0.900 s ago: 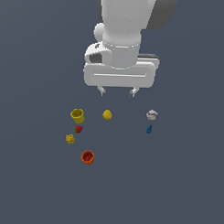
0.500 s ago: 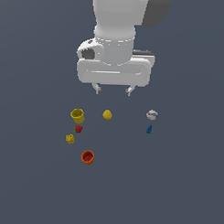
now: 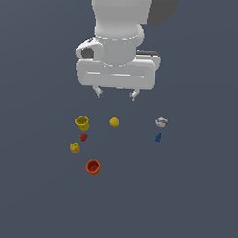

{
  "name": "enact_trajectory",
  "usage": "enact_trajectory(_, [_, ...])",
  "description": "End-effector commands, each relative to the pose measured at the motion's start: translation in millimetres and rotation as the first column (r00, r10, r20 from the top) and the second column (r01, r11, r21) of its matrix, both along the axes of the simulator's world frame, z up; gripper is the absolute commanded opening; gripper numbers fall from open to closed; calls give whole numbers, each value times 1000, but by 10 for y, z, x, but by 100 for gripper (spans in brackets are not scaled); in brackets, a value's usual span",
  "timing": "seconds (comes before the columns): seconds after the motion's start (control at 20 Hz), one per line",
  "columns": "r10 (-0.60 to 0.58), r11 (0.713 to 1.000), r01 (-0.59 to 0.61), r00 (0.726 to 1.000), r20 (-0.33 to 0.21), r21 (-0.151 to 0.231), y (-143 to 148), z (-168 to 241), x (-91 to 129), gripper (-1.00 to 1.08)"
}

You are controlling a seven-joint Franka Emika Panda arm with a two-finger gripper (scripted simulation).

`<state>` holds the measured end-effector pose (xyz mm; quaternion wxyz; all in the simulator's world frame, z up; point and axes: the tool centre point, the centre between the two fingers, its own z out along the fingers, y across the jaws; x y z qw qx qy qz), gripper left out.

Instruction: Pick up a designated object from a clutter of objects.

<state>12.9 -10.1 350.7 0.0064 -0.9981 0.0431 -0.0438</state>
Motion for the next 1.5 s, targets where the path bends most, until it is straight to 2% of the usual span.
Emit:
enact_trajectory(0.0, [-3, 1000, 3, 1000, -1, 0, 18, -18, 1, 100])
enact_trajectory(0.4, [-35, 999, 35, 999, -8, -4, 222, -232, -3, 100])
enact_trajectory(0.8, [-96, 995, 96, 995, -20, -11, 628, -649, -61, 100])
enact_trajectory(1.45, [-218, 976, 218, 975, -40, -18, 1480, -1507, -417, 100])
